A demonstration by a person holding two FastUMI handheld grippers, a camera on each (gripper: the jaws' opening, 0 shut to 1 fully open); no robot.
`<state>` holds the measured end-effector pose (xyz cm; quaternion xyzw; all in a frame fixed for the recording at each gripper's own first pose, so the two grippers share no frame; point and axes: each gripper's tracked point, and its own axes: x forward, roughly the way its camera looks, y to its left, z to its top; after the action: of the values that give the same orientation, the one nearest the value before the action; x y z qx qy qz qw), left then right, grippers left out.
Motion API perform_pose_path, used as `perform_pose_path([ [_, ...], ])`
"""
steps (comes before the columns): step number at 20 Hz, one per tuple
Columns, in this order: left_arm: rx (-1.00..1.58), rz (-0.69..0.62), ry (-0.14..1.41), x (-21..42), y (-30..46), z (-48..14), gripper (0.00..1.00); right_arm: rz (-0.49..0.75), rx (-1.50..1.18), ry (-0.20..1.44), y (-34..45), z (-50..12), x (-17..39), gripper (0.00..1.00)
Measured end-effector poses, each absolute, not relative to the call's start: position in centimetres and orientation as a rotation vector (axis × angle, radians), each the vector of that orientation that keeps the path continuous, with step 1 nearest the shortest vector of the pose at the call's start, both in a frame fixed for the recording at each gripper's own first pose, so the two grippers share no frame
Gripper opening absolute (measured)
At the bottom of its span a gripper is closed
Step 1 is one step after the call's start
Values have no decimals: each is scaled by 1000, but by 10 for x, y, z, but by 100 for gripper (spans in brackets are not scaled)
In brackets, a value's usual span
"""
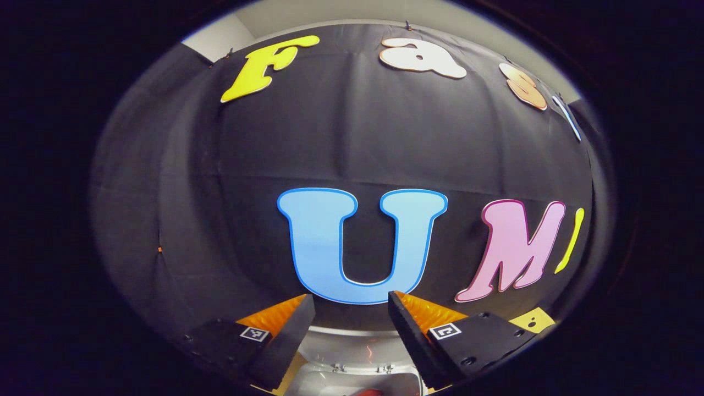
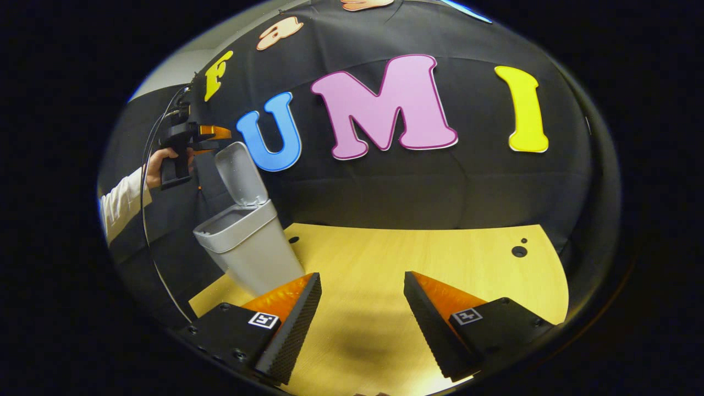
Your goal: Press the lid of the desktop garbage bin to open it, pick up the crumpled paper on the desktop and throw it into the bin, then pick up the pop can on the desktop and drop it into the bin, and finally close the garbage bin lid.
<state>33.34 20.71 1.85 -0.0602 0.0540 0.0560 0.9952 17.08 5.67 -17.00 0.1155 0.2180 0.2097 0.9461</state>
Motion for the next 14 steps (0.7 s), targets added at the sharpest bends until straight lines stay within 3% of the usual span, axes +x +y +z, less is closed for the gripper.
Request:
perform_pose_path([
  [3, -107, 86, 266, 337, 197, -22, 89, 374, 240, 403, 44, -159, 172, 97],
  [7, -78, 25, 274, 317, 192, -18, 95, 319, 194, 396, 35, -158, 164, 98],
  [12, -93, -33, 374, 253, 186, -51, 95, 328, 162, 417, 53, -159, 158, 97],
  [14, -76, -57, 386, 231, 180, -68, 90, 347, 153, 398, 66, -151, 156, 98],
])
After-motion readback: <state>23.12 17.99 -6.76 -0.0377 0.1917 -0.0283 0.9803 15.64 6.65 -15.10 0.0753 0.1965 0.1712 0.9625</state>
